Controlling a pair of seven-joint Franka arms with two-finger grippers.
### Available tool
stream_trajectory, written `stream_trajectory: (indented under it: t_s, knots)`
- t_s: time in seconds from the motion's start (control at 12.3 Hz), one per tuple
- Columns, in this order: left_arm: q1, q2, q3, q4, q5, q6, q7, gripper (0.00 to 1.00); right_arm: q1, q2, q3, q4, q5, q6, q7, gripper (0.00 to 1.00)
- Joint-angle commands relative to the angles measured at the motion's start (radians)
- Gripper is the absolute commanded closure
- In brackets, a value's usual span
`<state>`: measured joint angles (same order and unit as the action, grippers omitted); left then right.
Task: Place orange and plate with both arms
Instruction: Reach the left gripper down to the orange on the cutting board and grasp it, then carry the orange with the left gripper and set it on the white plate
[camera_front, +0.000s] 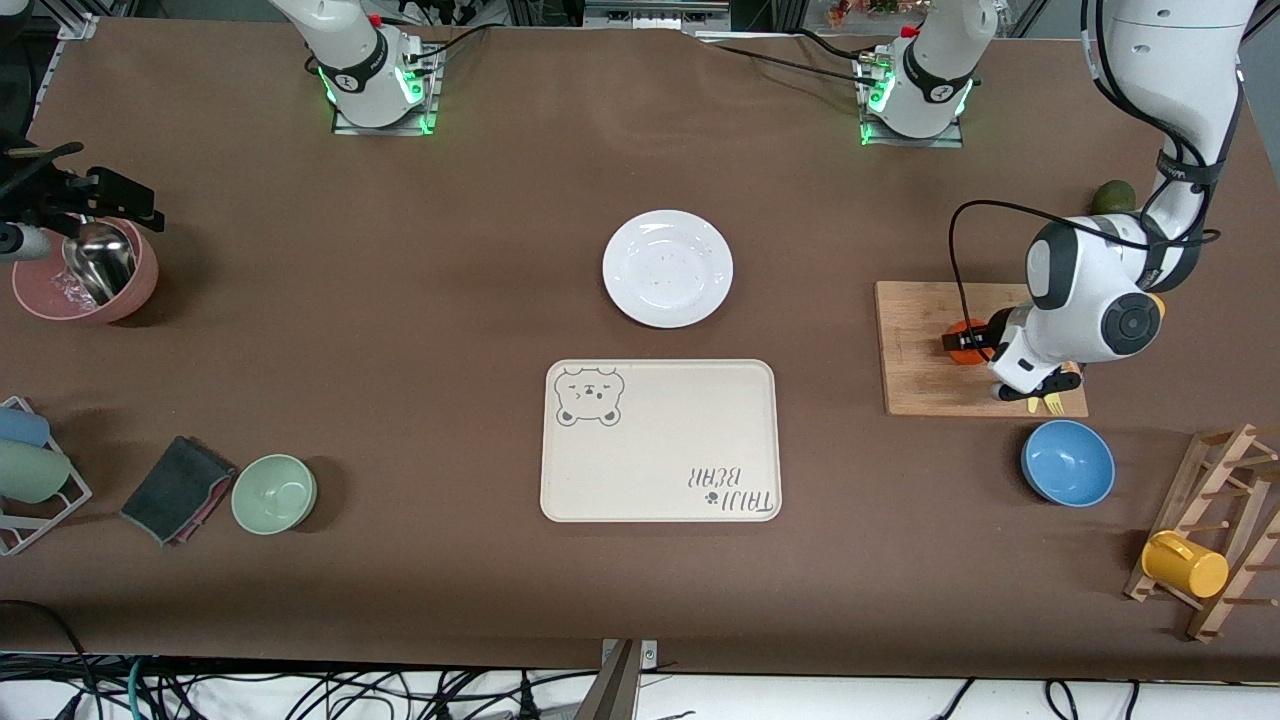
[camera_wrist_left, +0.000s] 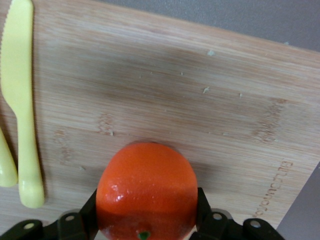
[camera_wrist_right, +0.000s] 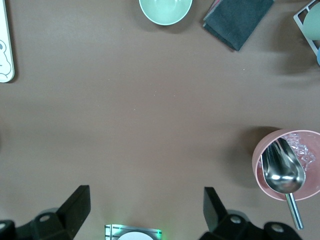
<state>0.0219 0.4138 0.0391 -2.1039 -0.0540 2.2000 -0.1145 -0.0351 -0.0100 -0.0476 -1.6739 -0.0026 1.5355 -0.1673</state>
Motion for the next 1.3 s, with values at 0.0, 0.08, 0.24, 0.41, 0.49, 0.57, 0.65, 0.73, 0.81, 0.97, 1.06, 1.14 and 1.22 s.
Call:
stream_trajectory:
  t_s: [0.0, 0.08, 0.24, 0.41, 0.49, 0.57, 0.65, 0.73, 0.81, 0.97, 1.06, 1.14, 1.22]
  knots:
    - [0.000, 0.000, -0.002, 0.010, 0.025, 0.001, -0.019, 0.54, -0.016, 0.005, 0.012, 0.020, 0.012, -0.023, -0.001, 0.00]
    - [-0.008, -0.016, -0.004, 0.024, 0.025, -0.015, -0.027, 0.55, -0.016, 0.005, 0.012, 0.020, 0.012, -0.023, -0.001, 0.00]
    - [-0.031, -0.035, -0.045, 0.076, 0.023, -0.084, -0.117, 0.58, -0.016, 0.005, 0.012, 0.020, 0.012, -0.023, -0.001, 0.00]
    - [-0.031, -0.036, -0.143, 0.107, 0.014, -0.101, -0.288, 0.58, -0.016, 0.007, 0.012, 0.020, 0.012, -0.021, -0.001, 0.00]
    - [-0.033, -0.033, -0.210, 0.126, 0.014, -0.103, -0.391, 0.58, -0.016, 0.007, 0.012, 0.020, 0.012, -0.023, -0.001, 0.00]
    - [-0.034, -0.030, -0.272, 0.143, 0.014, -0.103, -0.484, 0.59, -0.016, 0.007, 0.011, 0.020, 0.012, -0.023, -0.001, 0.00]
    - [-0.037, -0.027, -0.327, 0.160, 0.013, -0.102, -0.564, 0.59, -0.016, 0.005, 0.011, 0.020, 0.012, -0.021, -0.001, 0.00]
    - [-0.046, -0.024, -0.378, 0.173, 0.013, -0.101, -0.647, 0.59, -0.016, 0.007, 0.012, 0.020, 0.013, -0.023, -0.001, 0.00]
    - [-0.069, -0.018, -0.430, 0.177, 0.013, -0.101, -0.736, 0.59, -0.016, 0.007, 0.012, 0.020, 0.012, -0.023, -0.001, 0.00]
    - [-0.175, 0.022, -0.456, 0.226, 0.011, -0.100, -0.864, 0.59, -0.016, 0.007, 0.011, 0.020, 0.013, -0.021, -0.003, 0.00]
    - [-0.228, 0.045, -0.456, 0.248, 0.009, -0.097, -0.916, 0.59, -0.016, 0.007, 0.011, 0.020, 0.013, -0.021, -0.005, 0.00]
    - [-0.287, 0.075, -0.456, 0.266, 0.008, -0.097, -0.977, 0.59, -0.016, 0.007, 0.011, 0.020, 0.013, -0.021, -0.005, 0.00]
    - [-0.337, 0.106, -0.455, 0.272, 0.008, -0.089, -1.000, 0.59, -0.016, 0.007, 0.011, 0.020, 0.013, -0.021, -0.005, 0.00]
